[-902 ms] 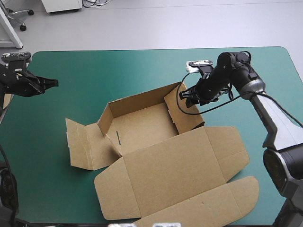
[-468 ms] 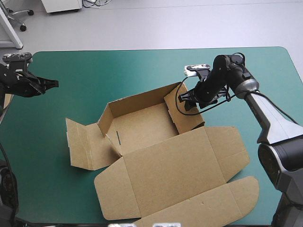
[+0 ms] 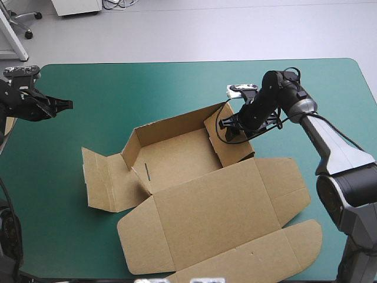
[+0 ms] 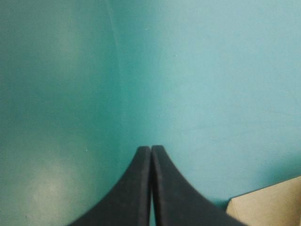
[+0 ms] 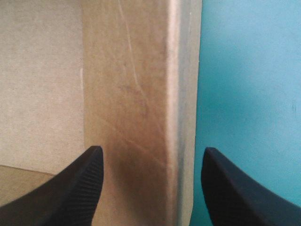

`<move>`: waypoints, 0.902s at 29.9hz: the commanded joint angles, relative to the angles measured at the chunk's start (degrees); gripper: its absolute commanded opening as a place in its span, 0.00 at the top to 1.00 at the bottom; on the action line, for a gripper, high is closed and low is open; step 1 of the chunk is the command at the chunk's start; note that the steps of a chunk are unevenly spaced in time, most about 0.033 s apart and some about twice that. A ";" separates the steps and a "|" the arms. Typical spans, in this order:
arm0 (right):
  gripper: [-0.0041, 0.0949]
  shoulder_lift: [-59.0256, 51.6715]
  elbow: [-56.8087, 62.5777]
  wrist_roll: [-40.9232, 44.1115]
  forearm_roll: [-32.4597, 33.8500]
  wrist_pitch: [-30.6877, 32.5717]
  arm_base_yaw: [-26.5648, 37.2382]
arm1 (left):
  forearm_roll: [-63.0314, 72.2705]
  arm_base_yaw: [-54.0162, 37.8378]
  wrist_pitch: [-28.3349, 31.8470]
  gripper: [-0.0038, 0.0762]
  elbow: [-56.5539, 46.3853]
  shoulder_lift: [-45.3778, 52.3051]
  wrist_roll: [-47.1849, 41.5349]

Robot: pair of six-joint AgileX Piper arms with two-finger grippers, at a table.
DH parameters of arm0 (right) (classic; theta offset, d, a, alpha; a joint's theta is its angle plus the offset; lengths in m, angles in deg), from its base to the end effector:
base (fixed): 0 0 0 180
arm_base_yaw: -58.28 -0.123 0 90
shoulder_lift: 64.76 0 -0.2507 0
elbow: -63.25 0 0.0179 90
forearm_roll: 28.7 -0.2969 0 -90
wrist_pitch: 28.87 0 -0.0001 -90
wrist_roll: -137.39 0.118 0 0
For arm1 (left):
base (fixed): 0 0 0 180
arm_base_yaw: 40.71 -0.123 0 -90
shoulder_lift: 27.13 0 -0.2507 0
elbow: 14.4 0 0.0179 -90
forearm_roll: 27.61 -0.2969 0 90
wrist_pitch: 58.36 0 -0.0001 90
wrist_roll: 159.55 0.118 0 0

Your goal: Fold the box

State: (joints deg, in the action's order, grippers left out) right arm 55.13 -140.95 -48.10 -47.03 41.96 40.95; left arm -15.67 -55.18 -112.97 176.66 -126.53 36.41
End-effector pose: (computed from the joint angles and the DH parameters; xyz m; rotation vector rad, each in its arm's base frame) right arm 0.4192 0.1675 0.2196 -0.4742 2.8623 0.4929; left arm 0.4002 0.0827 0.3047 -0.0468 2.4661 -0.0343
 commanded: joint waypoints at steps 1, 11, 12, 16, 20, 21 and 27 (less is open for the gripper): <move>0.38 -1.35 -1.21 -0.88 -1.84 0.66 -0.98 | 1.46 0.07 1.73 0.97 1.47 2.37 -0.03; 0.61 -0.80 -2.74 -2.37 -0.02 0.61 -2.52 | 2.65 0.07 1.22 0.97 1.47 2.37 0.08; 0.71 -0.80 -3.05 -2.37 0.60 0.61 -2.52 | 2.88 0.07 1.22 0.97 1.47 2.37 0.18; 0.97 -0.90 -4.18 -1.46 2.02 0.61 -2.52 | 3.29 0.07 1.09 0.97 1.47 2.37 0.40; 0.97 -0.90 -4.15 -0.85 4.27 0.61 -2.52 | 3.29 0.07 0.85 0.97 1.47 2.37 0.40; 0.97 -1.01 -4.15 -0.85 5.14 0.61 -2.52 | 3.29 0.07 0.85 0.97 1.47 2.37 0.40; 0.97 -3.82 -4.58 -0.39 8.00 0.61 0.38 | 3.29 0.07 0.85 0.97 1.47 2.37 1.03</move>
State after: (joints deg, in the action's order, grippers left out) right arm 56.83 -143.29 -48.65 -38.47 41.62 38.97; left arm -13.95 -55.18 -114.26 176.66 -126.56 37.17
